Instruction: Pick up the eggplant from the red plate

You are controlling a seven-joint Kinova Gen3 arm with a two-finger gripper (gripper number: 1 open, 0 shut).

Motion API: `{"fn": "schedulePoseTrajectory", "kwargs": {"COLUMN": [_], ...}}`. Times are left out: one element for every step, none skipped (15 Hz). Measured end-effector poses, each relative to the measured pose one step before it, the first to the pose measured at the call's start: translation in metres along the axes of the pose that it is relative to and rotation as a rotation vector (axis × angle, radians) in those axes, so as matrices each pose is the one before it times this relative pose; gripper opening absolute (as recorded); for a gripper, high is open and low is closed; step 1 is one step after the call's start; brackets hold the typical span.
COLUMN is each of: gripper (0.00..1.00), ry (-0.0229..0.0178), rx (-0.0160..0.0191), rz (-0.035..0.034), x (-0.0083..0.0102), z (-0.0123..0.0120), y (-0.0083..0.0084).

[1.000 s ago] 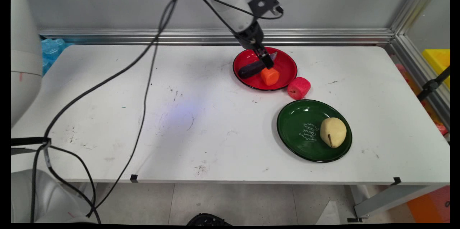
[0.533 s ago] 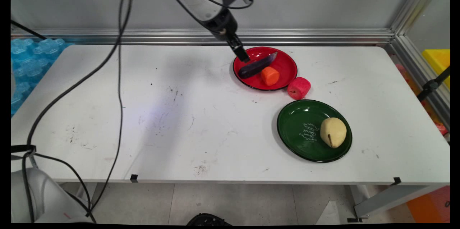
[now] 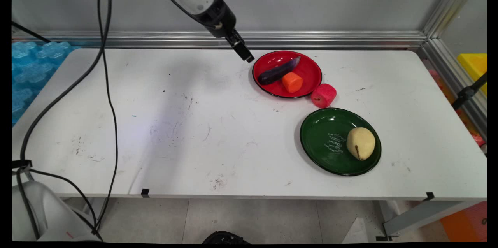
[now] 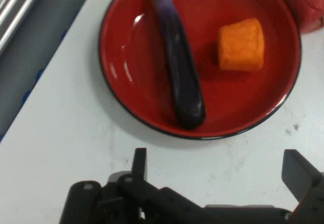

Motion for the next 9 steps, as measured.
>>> {"fn": "schedulePoseTrajectory", "kwargs": {"gripper": [1.0, 1.0, 1.0, 1.0, 1.0, 1.0, 1.0, 1.0, 1.0], "ry": [0.0022, 0.00387, 0.00476, 0.00534, 0.00664, 0.00467, 0.00615, 0.00486, 0.00382], "rx": [0.00045, 0.00111, 0.00099, 0.00118, 0.00124, 0.00084, 0.00091, 0.00121, 0.00182], "rz": [-0.01347, -0.02157, -0.01863, -0.01313, -0.01279, -0.00929, -0.00921, -0.00863, -0.00846], "x": [-0.00209, -0.00316, -0.00235, -0.00131, -0.00085, -0.00055, 0.00037, 0.00069, 0.00169], "z": [-0.00183, -0.00238, -0.0015, -0.00039, 0.00035, 0.00134, 0.00293, 0.00343, 0.00523], "y": [-0.00211, -0.00367, -0.00365, -0.00331, -0.00358, -0.00297, -0.0031, -0.00234, -0.00175]}}
